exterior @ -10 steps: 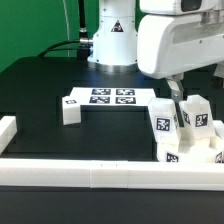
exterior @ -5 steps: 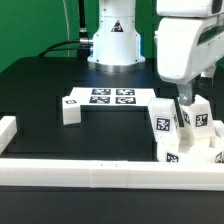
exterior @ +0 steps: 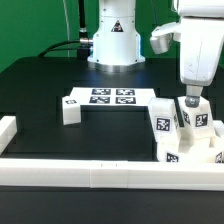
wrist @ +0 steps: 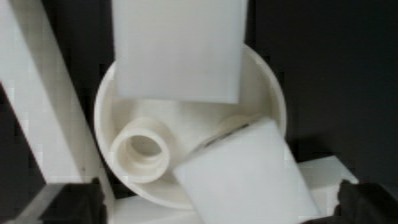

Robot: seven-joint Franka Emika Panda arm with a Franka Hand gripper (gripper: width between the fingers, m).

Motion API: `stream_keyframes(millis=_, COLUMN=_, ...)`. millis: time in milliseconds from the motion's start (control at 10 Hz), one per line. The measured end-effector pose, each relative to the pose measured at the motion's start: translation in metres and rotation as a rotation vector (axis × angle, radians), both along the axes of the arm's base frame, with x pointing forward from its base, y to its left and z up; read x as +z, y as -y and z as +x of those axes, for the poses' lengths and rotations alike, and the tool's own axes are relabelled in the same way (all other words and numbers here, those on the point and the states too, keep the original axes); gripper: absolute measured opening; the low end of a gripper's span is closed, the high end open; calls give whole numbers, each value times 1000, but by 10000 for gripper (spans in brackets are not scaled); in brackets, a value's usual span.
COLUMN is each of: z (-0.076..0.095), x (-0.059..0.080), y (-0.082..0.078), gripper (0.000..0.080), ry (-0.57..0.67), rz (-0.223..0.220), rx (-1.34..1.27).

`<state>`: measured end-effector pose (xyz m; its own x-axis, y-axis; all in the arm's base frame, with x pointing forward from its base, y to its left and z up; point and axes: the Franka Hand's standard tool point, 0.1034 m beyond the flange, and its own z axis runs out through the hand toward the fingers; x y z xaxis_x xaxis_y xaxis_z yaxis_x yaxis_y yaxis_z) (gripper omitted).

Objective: Assemble stool

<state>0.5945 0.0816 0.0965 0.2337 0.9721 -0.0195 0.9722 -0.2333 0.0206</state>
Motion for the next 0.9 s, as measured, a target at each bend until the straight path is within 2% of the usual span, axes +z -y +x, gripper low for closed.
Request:
stream_keyframes(millis=400, z=-3, x=-8, y=-13, gripper=649, ry=2, rz=-10, rx=97)
stream_keyframes(millis=900, z=-7, x=-18, y=-14, gripper=640, ry=-14, rz=-12, rx=90)
